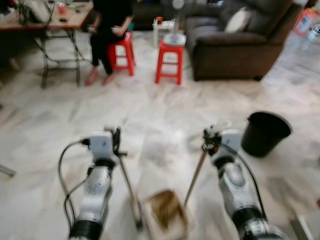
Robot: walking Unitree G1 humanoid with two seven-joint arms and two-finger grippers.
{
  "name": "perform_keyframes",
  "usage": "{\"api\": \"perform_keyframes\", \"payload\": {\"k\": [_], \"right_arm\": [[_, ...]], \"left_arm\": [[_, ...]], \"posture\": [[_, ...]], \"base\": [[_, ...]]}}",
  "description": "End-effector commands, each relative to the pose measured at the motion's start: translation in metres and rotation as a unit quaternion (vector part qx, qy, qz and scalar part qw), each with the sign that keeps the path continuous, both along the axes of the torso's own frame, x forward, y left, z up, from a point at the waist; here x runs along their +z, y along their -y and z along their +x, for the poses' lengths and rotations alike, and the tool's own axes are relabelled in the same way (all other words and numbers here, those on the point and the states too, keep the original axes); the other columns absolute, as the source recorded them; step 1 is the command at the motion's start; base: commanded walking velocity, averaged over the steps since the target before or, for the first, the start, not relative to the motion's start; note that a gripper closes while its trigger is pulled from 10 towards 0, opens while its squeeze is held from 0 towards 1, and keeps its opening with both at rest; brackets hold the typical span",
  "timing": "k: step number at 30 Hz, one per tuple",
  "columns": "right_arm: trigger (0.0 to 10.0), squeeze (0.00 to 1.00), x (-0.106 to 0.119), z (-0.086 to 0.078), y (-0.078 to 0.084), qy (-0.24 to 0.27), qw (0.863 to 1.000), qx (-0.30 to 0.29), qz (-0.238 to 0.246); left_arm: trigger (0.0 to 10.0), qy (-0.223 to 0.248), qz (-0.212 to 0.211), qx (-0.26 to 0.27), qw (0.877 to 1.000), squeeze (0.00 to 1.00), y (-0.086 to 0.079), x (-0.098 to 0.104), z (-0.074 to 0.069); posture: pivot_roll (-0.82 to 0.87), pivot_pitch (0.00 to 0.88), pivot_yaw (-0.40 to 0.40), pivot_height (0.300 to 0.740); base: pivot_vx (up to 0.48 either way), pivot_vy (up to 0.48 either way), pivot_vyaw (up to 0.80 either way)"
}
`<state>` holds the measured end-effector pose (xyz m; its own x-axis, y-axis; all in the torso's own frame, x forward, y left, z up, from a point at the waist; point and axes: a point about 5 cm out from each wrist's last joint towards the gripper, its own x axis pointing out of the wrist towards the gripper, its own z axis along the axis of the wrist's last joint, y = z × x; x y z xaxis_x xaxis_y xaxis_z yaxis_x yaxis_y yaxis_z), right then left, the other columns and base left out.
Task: Sweep floor
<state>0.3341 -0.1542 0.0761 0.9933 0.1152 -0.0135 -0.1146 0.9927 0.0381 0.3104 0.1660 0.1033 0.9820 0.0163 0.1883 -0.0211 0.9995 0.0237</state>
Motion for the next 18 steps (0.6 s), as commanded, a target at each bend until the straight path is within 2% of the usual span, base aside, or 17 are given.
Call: {"api": "perform_keyframes", "payload": {"k": [1,18], "right_arm": [[10.0,0.00,0.0126,0.0044,0.0014,0.032,0.999,-0.007,0.008],[10.0,0.00,0.0104,0.0027,-0.0066,0.033,0.999,-0.002,0.013]], "left_arm": [[10.0,0.021,-0.003,-0.008,1.000,0.00,0.0051,0.0103,0.0040],[10.0,0.023,0.002,-0.018,1.000,0.00,0.0059,0.0118,0.0049]], "posture": [[-0.11,0.000,0.024,0.740],[-0.11,0.000,0.036,0.740]], "base": [[0.326,0.000,0.00],[0.324,0.000,0.00]]}}
